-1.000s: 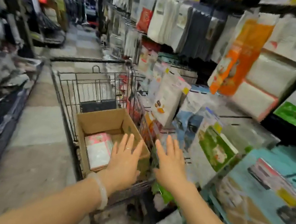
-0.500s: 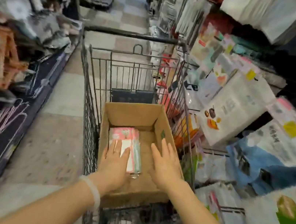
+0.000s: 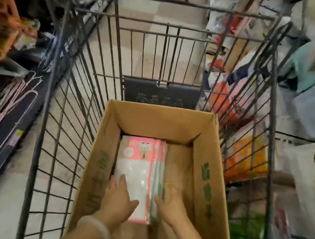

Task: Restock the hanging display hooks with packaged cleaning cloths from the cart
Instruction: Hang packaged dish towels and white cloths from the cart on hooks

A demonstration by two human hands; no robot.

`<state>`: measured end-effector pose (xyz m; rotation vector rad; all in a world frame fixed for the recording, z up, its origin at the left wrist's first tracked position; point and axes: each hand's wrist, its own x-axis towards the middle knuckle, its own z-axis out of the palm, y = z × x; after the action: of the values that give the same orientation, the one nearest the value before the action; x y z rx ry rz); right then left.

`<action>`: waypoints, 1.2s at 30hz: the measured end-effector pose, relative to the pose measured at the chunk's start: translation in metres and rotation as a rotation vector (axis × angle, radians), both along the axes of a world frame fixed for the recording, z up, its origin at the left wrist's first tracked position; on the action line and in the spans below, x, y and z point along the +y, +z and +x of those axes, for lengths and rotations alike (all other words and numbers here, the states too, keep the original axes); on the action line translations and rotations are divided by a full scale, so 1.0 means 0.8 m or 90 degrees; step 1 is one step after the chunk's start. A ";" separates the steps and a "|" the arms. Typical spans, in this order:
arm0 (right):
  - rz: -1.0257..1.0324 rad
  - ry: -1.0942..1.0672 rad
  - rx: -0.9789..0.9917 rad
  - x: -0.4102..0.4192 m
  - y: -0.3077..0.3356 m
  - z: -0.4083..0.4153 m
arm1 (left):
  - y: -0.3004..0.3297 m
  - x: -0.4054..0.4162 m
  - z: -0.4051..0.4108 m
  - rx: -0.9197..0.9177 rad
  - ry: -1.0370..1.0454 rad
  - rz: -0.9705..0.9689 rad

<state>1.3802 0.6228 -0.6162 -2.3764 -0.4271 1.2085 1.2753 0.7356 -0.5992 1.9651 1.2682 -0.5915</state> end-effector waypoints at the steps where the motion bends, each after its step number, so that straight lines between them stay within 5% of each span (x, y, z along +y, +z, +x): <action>1: 0.002 -0.035 0.020 0.004 -0.019 0.005 | -0.018 0.006 0.006 -0.001 0.044 -0.018; 6: 0.022 -0.155 0.111 0.017 -0.077 0.019 | -0.086 0.023 0.017 -0.043 0.261 -0.101; 14: 0.065 -0.256 0.203 0.015 -0.098 0.015 | -0.119 0.003 0.043 0.042 0.242 -0.102; 20: 0.024 -0.266 0.209 0.010 -0.112 0.020 | -0.129 0.008 0.050 -0.050 0.384 -0.129; 30: 0.033 -0.313 0.221 -0.017 -0.056 -0.012 | -0.073 -0.005 0.010 -0.150 0.531 -0.348; 36: 0.106 -0.333 0.182 -0.042 0.039 -0.018 | 0.011 -0.006 -0.004 -0.326 0.469 -0.460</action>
<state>1.3659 0.5890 -0.5847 -1.9573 0.1737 1.1753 1.2721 0.7311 -0.5901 0.8726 1.1162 -0.1118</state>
